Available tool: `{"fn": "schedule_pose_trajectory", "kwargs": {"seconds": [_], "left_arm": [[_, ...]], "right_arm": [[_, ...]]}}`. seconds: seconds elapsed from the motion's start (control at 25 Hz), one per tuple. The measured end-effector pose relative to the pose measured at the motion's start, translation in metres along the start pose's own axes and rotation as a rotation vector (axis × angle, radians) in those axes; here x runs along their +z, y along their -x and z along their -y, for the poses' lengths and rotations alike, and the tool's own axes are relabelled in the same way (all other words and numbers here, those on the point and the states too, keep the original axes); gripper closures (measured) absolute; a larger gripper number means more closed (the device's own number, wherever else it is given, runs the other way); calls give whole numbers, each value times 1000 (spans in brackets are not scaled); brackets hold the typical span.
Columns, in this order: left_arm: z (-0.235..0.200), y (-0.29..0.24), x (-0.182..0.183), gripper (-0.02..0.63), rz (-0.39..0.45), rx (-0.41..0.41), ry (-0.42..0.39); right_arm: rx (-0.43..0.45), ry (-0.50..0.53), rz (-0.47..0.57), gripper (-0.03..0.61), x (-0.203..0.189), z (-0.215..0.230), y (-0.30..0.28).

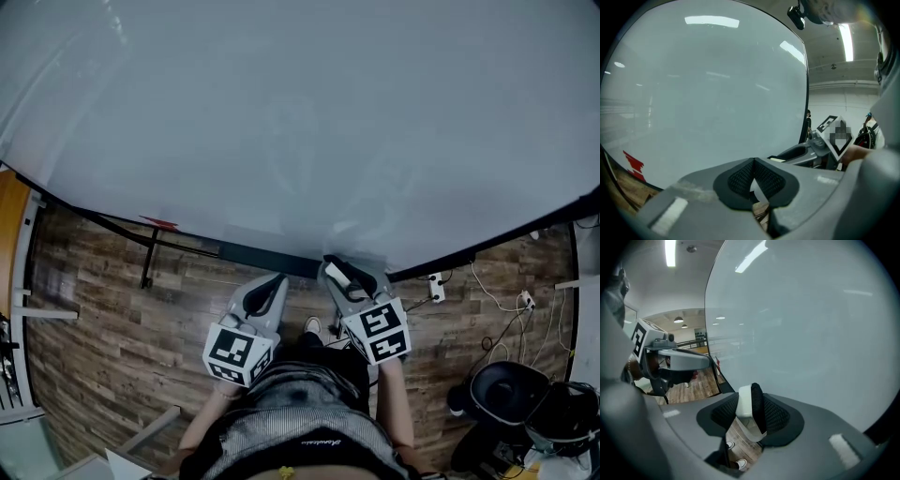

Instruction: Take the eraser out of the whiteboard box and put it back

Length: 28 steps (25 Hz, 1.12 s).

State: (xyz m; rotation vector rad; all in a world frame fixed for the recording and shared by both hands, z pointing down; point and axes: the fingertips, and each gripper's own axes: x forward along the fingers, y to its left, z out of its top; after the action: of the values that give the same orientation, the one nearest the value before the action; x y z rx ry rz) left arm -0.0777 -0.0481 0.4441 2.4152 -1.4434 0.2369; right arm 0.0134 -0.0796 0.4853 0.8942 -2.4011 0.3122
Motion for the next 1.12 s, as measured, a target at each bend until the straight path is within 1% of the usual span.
{"fn": "schedule_pose_trajectory", "kwargs": {"seconds": [0.44, 0.68, 1.12], "left_arm": [[4, -2, -5, 612, -18, -1, -38], [8, -5, -7, 612, -29, -16, -33], [13, -6, -15, 612, -66, -47, -26]], "right_arm": [[11, -39, -35, 414, -26, 2, -22], [11, -54, -44, 413, -37, 6, -31], [3, -76, -10, 414, -39, 6, -34]]}}
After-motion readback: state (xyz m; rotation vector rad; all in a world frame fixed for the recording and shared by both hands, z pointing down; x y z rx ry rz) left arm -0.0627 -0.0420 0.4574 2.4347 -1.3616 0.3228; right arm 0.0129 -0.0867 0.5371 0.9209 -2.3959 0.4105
